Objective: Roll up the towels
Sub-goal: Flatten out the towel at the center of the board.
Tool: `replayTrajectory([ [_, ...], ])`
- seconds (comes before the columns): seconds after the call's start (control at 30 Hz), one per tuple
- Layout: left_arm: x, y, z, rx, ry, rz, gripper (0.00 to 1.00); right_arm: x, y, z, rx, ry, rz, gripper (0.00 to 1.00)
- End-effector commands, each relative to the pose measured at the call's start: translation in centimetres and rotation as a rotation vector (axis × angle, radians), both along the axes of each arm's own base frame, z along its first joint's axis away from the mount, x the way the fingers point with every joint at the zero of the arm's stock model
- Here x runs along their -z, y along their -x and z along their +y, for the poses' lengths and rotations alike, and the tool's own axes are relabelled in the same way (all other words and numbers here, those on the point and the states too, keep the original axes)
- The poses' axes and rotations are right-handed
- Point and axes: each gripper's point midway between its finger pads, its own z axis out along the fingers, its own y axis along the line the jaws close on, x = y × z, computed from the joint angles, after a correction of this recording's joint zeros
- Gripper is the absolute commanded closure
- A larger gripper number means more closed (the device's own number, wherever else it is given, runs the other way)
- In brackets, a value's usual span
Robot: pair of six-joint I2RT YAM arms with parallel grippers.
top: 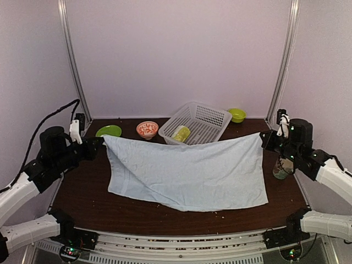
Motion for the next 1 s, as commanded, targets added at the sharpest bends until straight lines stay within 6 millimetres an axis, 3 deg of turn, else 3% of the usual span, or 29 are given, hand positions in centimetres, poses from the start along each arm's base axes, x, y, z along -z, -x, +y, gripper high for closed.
replayTrajectory([
  [0.0,-0.1,1.1,-0.4,0.044,0.041,0.025,1.00,-1.3,1.6,0.6,-0.068,-0.044,-0.050,1.00],
  [0.1,-6.1,3.6,-1.1,0.149,0.065,-0.107,1.00,-5.5,4.2,1.9,-0.190,-0.085,-0.136,1.00],
  [0.17,-10.4,6.4,-1.9,0.268,0.078,-0.207,1.00,-9.4,6.9,2.7,-0.287,-0.106,-0.219,1.00],
  [0.27,-15.1,11.1,-2.7,0.435,0.103,-0.299,1.00,-13.8,11.1,3.1,-0.393,-0.124,-0.322,1.00],
  [0.4,-18.4,17.6,-2.9,0.623,0.170,-0.376,1.00,-19.2,17.6,3.1,-0.526,-0.166,-0.451,1.00],
  [0.53,-20.4,22.7,-0.8,0.637,0.205,-0.487,1.00,-22.7,22.6,2.4,-0.590,-0.167,-0.530,1.00],
  [0.63,-20.0,23.0,0.0,0.597,0.206,-0.494,1.00,-22.5,22.4,1.7,-0.541,-0.133,-0.513,1.00],
  [0.77,-17.0,19.2,-1.4,0.570,0.225,-0.383,1.00,-19.4,19.1,1.5,-0.464,-0.128,-0.438,1.00],
  [0.87,-13.3,14.4,-2.4,0.497,0.271,-0.286,1.00,-15.3,15.5,1.1,-0.367,-0.123,-0.348,1.00],
  [0.97,-8.6,9.2,-2.8,0.370,0.297,-0.185,1.00,-8.6,11.0,0.2,-0.217,-0.117,-0.194,1.00],
])
